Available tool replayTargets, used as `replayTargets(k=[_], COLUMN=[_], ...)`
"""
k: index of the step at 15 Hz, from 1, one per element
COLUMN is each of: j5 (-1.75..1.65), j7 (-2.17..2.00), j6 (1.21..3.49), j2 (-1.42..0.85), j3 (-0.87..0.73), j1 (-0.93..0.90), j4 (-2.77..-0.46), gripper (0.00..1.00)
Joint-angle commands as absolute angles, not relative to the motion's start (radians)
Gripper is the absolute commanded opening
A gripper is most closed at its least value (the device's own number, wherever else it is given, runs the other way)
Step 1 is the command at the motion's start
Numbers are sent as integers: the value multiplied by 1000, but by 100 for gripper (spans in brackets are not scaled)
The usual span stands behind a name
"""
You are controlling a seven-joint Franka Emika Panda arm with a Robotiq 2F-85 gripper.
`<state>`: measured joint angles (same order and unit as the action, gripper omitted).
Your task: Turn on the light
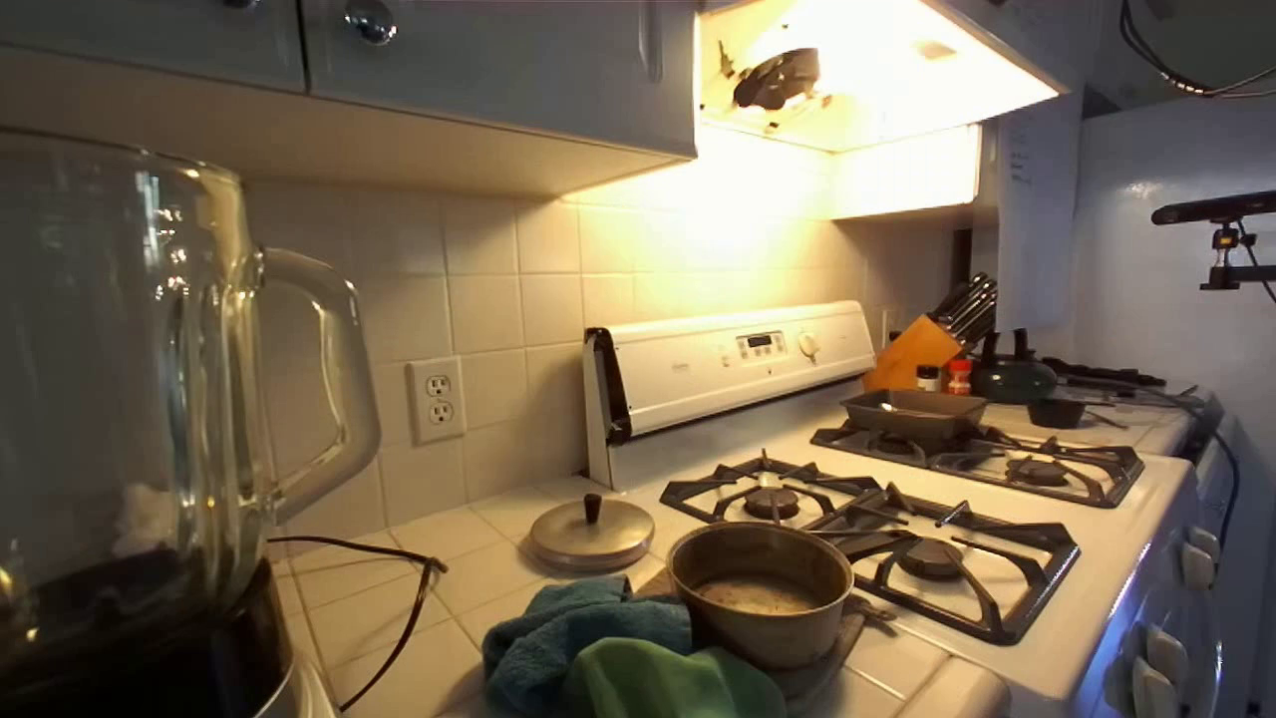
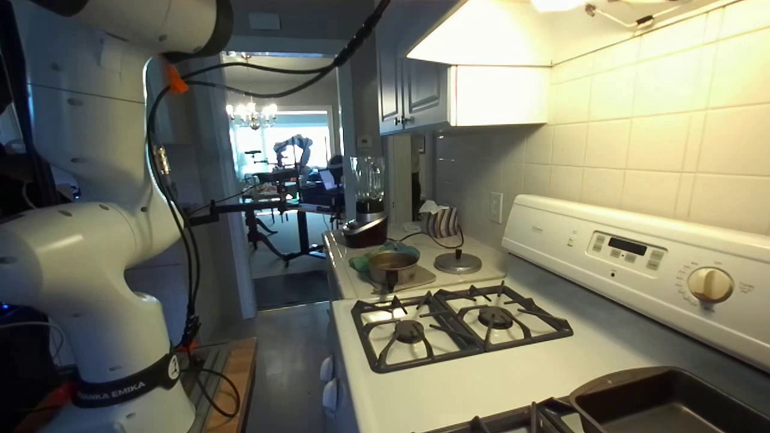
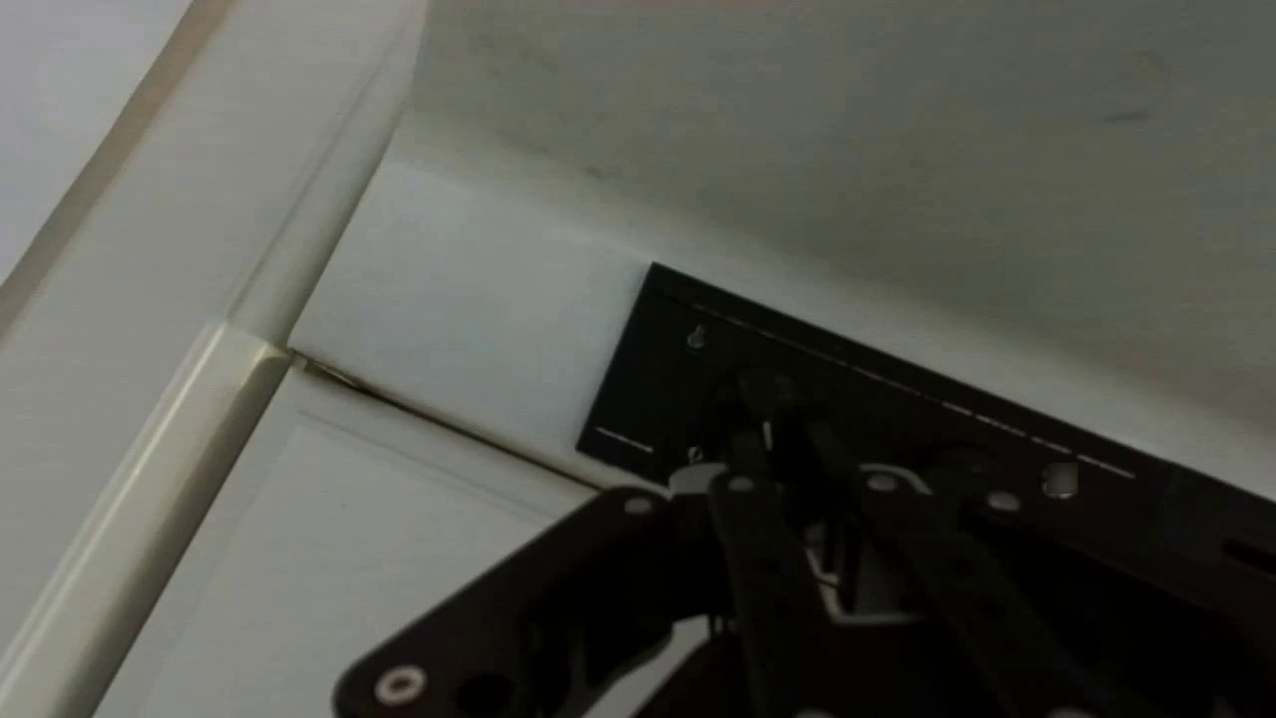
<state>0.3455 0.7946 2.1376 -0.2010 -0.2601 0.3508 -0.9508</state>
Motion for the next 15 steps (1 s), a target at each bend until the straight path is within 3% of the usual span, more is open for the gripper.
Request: replayTargets(k=[1,15], j5=[374,173], j7=[820,342], j6=[2152,1959], j2=[-220,-269], j3=[-255,-309], j1=[362,325], j4=[-930,-811], gripper=[3,3])
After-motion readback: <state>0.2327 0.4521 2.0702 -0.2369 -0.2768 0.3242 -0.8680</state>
